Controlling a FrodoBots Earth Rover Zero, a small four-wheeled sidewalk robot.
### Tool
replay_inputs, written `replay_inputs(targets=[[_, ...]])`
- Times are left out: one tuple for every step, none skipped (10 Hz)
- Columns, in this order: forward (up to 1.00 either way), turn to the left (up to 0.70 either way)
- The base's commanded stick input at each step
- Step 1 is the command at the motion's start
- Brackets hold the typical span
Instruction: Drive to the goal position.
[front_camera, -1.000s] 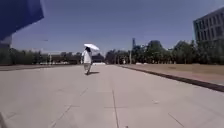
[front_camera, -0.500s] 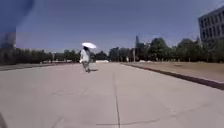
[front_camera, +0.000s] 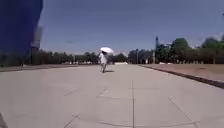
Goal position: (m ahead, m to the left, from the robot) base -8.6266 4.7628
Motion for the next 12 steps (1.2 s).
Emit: replay_inputs(targets=[[0.00, 1.00], [0.00, 1.00], [0.00, 1.00], [0.00, 1.00], [0.00, 1.00], [0.00, 1.00], [0.00, 1.00], [0.00, 1.00], [0.00, 1.00], [0.00, 1.00], [0.00, 1.00], [0.00, 1.00]])
